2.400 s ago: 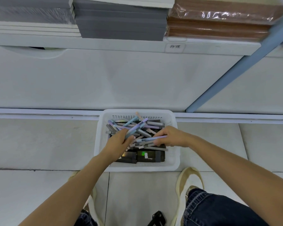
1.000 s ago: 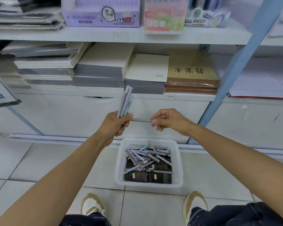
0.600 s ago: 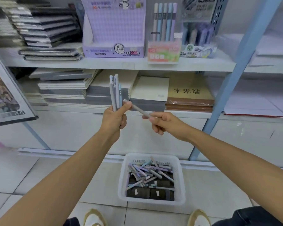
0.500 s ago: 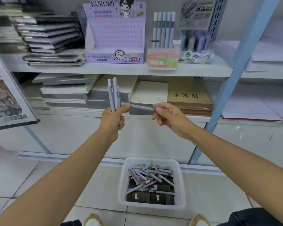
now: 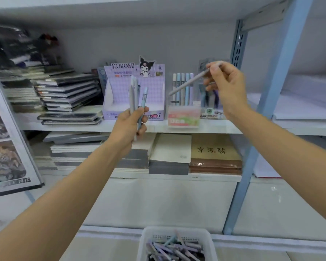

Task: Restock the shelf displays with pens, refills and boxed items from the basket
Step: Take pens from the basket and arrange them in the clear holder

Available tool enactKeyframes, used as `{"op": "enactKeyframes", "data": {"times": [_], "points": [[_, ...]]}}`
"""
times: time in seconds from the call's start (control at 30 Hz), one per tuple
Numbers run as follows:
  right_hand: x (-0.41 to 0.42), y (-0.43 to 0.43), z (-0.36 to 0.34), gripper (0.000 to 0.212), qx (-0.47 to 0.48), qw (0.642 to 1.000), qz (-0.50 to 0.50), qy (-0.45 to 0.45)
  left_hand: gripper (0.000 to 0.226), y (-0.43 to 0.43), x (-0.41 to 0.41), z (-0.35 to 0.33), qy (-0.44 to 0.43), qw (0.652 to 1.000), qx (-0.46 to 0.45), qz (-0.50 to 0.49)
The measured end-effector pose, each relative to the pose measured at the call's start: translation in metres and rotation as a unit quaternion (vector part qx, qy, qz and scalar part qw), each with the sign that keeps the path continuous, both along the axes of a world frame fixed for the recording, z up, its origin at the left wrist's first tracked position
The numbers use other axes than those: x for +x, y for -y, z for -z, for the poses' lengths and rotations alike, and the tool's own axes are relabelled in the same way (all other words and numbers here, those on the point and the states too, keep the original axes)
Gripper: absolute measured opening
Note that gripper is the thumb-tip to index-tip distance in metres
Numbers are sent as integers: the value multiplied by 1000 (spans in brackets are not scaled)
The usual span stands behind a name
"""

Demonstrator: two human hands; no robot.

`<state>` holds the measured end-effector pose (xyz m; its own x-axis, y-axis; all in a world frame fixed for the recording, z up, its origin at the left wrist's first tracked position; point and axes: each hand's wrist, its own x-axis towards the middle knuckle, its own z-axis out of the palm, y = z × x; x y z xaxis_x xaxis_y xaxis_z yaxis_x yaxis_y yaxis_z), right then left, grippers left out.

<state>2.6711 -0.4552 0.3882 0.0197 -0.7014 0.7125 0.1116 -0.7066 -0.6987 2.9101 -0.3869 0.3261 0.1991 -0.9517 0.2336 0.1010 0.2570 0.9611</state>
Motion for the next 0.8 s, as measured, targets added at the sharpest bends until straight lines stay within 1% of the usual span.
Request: {"op": "enactKeyframes", "data": {"times": [0.13, 0.23, 0.47, 0.63, 0.73, 0.8], "points": [[-1, 33, -19, 16, 0, 995, 72, -70, 18, 16, -3, -15, 26, 1000, -16, 5], [4, 51, -20, 15, -3, 984, 94, -150, 18, 28, -7, -20, 33, 999, -23, 0], [22, 68, -17, 16, -51, 955, 109, -271, 18, 50, -12, -28, 46, 998, -35, 5], [25, 76, -25, 18, -59, 927, 109, -354, 19, 59, -13, -28, 51, 997, -42, 26], [28, 77, -30, 19, -59, 920, 94, -377, 22, 61, -13, -25, 52, 997, -41, 42], [33, 78, -30, 17, -64, 921, 94, -372, 23, 62, -13, -24, 54, 997, -39, 49]]}}
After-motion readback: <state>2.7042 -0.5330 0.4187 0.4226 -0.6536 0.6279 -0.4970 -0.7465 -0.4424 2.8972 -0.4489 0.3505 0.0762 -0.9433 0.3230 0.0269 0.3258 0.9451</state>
